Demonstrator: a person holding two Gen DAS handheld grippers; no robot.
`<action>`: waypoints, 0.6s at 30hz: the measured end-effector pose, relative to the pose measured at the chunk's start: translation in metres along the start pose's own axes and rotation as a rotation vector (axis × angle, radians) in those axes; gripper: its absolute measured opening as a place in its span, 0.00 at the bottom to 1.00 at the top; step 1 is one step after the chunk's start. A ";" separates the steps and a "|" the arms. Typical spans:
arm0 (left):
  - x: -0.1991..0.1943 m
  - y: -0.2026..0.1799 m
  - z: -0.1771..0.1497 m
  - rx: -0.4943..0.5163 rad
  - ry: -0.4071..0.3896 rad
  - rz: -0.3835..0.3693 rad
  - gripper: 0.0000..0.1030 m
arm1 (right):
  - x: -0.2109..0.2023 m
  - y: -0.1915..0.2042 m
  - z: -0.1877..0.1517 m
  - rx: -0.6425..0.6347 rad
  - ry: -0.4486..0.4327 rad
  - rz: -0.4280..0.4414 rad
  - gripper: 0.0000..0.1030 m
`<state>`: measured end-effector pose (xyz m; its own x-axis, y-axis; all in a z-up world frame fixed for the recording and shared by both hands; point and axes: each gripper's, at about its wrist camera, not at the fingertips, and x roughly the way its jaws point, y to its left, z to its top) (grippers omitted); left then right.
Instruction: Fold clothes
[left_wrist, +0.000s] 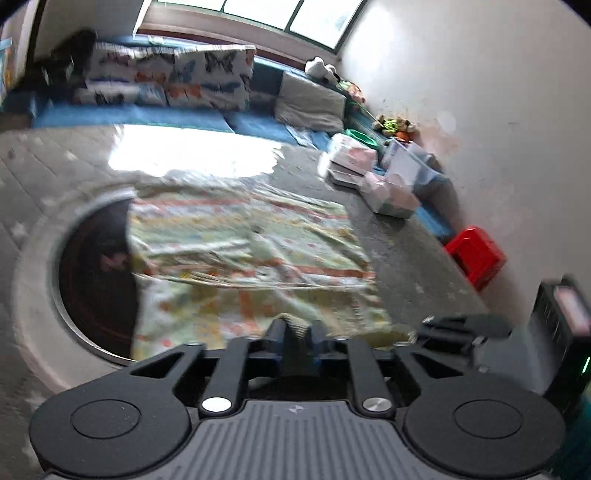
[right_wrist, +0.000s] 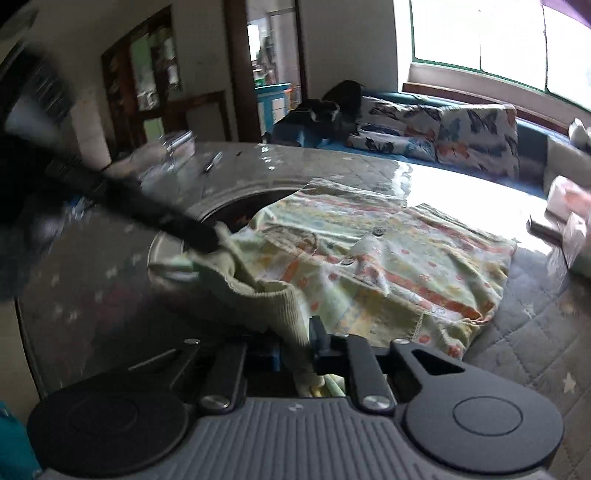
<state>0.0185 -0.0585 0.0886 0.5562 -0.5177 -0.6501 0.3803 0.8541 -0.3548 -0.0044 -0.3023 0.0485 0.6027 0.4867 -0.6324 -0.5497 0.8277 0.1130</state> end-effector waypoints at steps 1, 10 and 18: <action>-0.005 0.001 -0.003 0.028 -0.019 0.025 0.35 | 0.000 -0.002 0.002 0.008 -0.005 -0.002 0.11; -0.019 0.002 -0.046 0.354 -0.107 0.220 0.55 | -0.003 -0.008 0.015 0.033 -0.029 -0.024 0.10; 0.011 -0.004 -0.066 0.607 -0.115 0.296 0.42 | -0.005 -0.005 0.016 0.040 -0.052 -0.039 0.08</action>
<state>-0.0254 -0.0646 0.0386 0.7629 -0.2970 -0.5743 0.5279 0.7989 0.2882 0.0041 -0.3044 0.0634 0.6531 0.4666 -0.5964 -0.5024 0.8563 0.1198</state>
